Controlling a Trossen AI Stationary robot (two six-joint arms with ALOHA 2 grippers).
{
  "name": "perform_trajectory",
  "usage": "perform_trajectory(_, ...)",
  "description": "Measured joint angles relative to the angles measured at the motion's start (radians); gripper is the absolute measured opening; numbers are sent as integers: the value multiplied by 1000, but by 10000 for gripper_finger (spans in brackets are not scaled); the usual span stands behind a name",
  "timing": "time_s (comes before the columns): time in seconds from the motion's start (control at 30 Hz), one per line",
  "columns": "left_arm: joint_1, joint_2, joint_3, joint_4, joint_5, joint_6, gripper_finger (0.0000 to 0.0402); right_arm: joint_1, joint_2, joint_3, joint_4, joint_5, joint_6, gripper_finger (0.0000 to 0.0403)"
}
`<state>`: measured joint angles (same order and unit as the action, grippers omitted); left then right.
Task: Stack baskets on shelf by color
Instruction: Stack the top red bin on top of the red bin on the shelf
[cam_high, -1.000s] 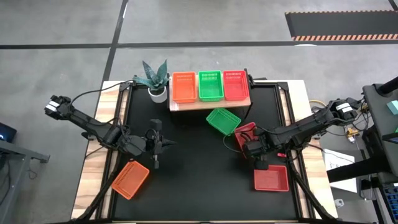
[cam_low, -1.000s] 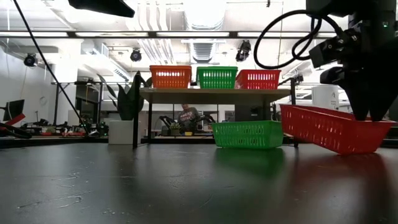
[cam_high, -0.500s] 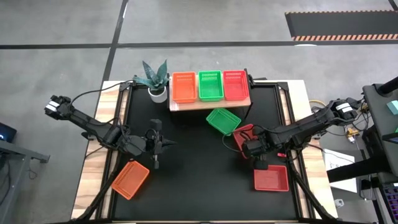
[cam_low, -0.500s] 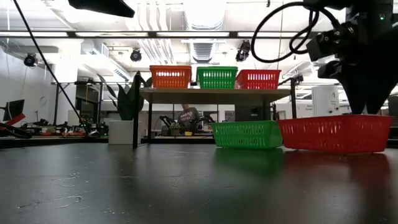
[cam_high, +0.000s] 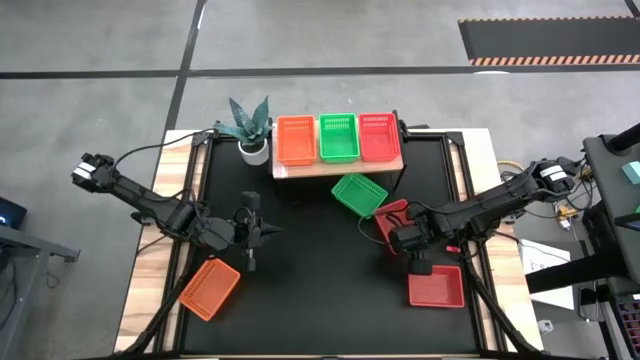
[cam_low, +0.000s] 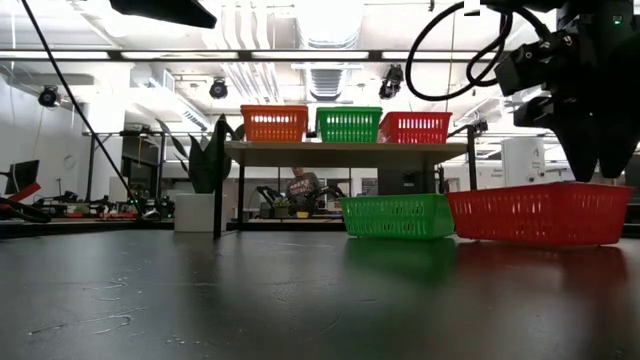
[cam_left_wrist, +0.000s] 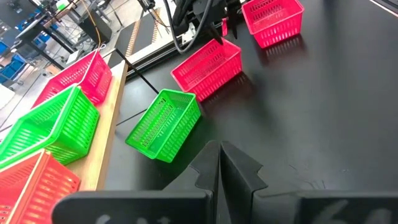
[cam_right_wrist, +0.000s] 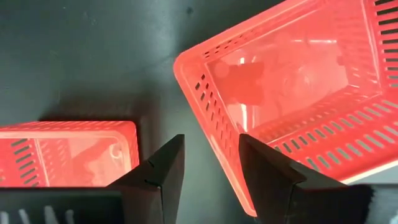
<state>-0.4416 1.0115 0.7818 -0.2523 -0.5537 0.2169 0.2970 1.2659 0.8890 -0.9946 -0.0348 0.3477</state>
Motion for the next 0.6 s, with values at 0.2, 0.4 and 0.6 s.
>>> perform_trajectory(0.2, 0, 0, 0, 0, 0, 0, 0, 0, 0, -28, 9, 4, 0, 140)
perform_trajectory(0.4, 0, 0, 0, 0, 0, 0, 0, 0, 0, -75, 77, 9, -8, 122)
perform_trajectory(0.6, 0, 0, 0, 0, 0, 0, 0, 0, 0, -104, 145, 10, -8, 84)
